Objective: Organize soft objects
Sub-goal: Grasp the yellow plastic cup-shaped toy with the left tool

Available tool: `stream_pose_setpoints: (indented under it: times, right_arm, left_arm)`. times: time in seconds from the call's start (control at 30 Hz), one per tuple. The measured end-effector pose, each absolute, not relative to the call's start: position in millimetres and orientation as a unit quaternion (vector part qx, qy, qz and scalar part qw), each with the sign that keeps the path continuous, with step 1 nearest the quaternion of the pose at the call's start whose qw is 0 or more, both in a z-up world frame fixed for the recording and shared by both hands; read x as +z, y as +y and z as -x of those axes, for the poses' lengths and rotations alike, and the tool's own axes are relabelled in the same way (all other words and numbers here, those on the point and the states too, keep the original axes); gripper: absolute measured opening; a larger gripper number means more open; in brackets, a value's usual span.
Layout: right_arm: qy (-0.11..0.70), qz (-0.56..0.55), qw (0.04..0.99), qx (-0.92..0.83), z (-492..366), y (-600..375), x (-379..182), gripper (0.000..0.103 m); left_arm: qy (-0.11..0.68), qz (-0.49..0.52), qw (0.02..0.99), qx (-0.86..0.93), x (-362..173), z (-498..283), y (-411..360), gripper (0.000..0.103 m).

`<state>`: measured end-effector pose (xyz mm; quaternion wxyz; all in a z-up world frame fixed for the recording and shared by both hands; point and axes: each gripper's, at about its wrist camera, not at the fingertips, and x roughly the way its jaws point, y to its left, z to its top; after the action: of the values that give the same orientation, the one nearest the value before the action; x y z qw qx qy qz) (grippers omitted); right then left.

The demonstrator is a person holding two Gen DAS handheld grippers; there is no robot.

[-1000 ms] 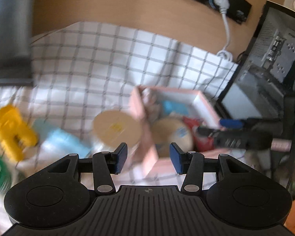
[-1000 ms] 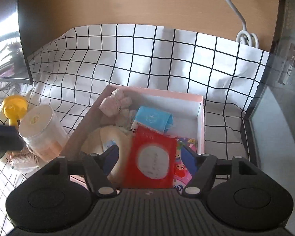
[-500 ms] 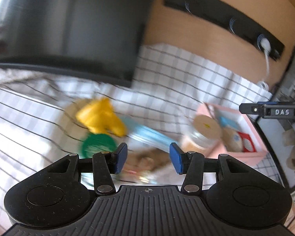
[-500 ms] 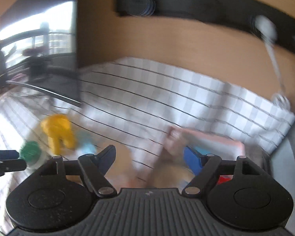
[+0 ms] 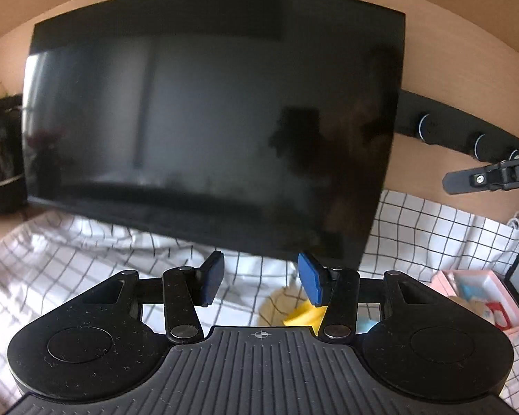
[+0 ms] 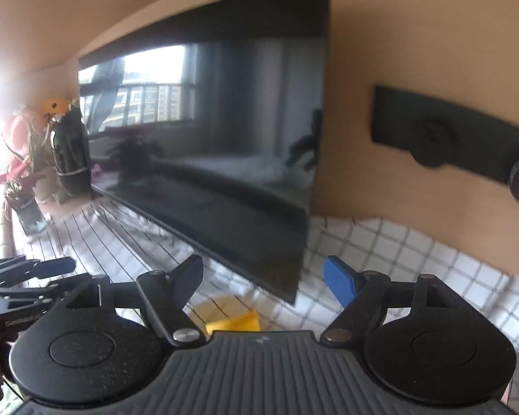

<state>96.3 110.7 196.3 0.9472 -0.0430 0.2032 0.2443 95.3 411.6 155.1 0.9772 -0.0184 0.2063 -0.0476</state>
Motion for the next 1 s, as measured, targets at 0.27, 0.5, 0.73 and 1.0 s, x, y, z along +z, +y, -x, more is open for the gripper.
stream_pose_setpoints:
  times: [0.27,0.5,0.73,1.0]
  right_arm:
    - [0.207,0.104,0.945,0.231,-123,96,175,0.081]
    - [0.234,0.114,0.943,0.207,-158,60,135,0.081]
    - [0.308,0.083,0.930,0.185,-197,38,94,0.081]
    - [0.339,0.069,0.919,0.189,-209,35,70,0.081]
  left_arm:
    - [0.318,-0.057,0.930,-0.174,114,-183,347,0.052]
    - [0.408,-0.140,0.874,-0.222,62,-251,297,0.052]
    - [0.475,-0.159,0.832,-0.239,17,-279,281,0.052]
    - [0.520,-0.106,0.813,-0.241,-6,-306,290,0.053]
